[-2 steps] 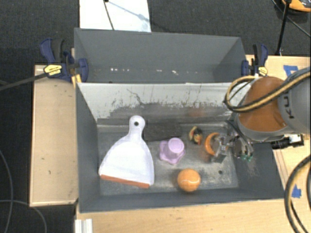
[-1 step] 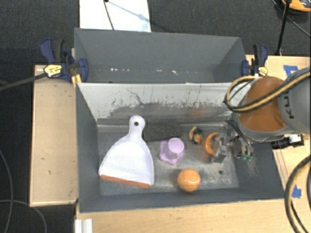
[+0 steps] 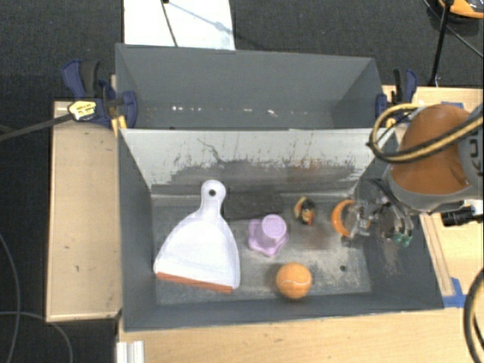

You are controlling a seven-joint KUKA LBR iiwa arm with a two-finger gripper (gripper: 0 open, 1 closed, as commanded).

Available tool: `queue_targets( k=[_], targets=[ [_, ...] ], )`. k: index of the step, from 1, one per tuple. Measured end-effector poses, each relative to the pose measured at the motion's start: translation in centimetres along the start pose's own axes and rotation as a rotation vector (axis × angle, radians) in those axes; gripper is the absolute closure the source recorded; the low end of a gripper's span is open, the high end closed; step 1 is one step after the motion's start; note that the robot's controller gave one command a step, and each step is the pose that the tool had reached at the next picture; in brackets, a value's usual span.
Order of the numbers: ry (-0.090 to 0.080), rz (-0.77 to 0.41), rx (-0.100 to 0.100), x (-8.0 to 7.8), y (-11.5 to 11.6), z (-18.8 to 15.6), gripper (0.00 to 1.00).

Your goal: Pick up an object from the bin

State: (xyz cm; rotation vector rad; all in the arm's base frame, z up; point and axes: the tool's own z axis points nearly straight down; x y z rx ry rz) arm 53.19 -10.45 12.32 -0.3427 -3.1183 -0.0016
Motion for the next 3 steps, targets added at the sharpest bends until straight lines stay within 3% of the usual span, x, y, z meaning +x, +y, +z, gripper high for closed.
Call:
queue_targets(
  k=[1, 2, 3],
  targets=[
    [-0.014, -0.005, 0.000, -0.2, 0.4, -3.5, 1.00],
    [-0.001, -0.021, 0.000, 0.7, 0.9, -6.9, 1.00],
    [-0.007, -0.009, 0.000, 0.0, 0.0, -12.3, 1.00]
  ],
)
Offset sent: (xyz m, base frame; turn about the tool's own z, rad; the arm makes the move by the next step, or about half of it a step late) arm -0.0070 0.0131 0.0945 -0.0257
